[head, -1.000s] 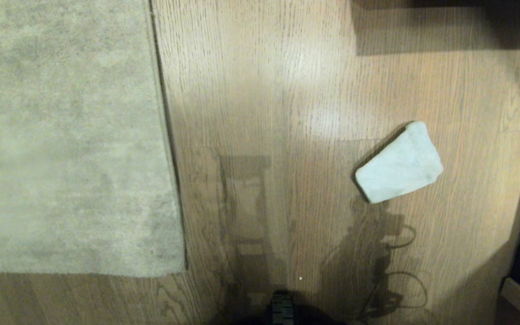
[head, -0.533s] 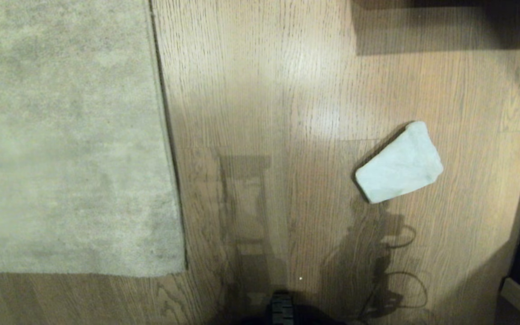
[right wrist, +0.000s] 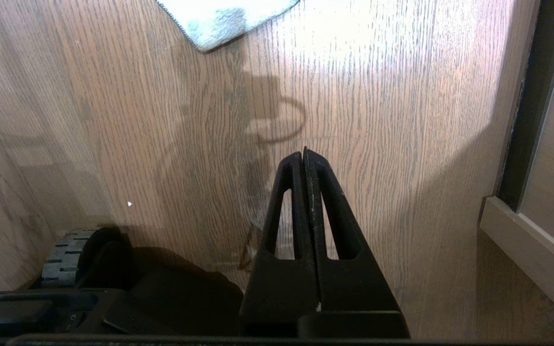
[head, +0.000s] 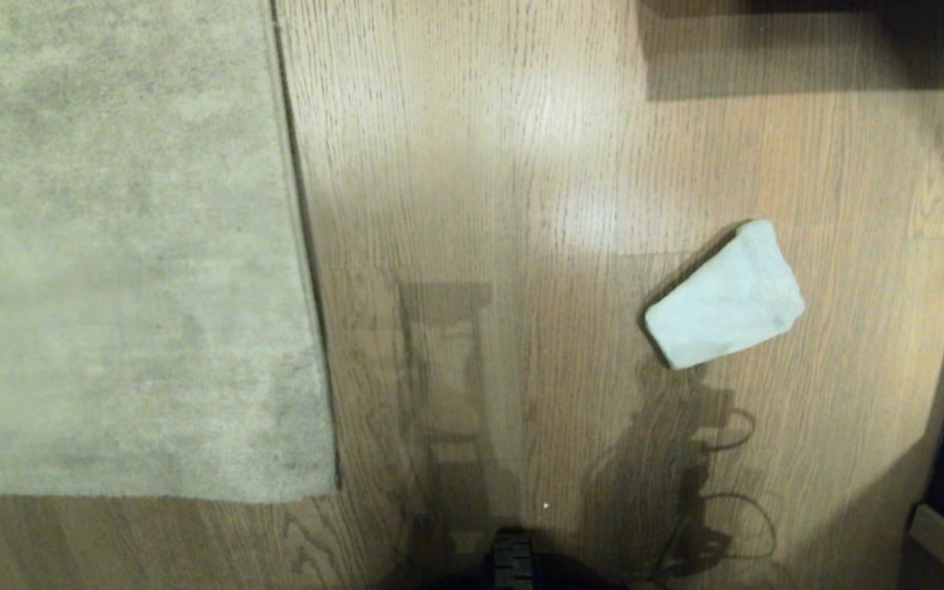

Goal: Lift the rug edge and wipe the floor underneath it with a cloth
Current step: Pick up the rag

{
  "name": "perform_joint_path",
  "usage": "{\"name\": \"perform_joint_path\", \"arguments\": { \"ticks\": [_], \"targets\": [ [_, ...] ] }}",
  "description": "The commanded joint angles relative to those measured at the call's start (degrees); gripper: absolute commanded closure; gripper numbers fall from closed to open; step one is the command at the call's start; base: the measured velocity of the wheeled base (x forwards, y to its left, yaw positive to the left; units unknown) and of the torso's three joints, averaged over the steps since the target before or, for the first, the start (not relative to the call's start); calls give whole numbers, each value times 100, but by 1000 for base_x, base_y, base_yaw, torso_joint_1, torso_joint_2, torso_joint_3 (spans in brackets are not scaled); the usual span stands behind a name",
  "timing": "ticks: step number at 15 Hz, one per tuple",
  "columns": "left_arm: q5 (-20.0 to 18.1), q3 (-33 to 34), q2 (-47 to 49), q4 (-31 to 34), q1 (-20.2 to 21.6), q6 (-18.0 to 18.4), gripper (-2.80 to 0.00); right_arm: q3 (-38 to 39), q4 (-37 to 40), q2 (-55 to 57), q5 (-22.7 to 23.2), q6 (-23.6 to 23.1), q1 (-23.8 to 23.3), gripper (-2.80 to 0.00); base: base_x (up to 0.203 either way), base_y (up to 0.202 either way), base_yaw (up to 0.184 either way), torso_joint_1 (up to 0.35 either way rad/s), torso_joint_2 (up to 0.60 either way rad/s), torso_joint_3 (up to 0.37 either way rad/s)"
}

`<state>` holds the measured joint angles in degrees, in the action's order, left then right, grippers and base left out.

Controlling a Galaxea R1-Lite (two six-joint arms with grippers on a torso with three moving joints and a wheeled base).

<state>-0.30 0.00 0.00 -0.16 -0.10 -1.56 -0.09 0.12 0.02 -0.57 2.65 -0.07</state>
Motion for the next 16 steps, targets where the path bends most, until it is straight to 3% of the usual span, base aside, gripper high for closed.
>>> {"name": "perform_joint_path", "arguments": {
  "ticks": [1,16],
  "targets": [
    [-5,0,9,-2,1,-2,0,1,-4,-2,5,-10,-1,0,0,0,0,0,0,0],
    [-5,0,9,-2,1,-2,0,9,-12,-2,-4,-54,-1,0,0,0,0,0,0,0]
  ]
}}
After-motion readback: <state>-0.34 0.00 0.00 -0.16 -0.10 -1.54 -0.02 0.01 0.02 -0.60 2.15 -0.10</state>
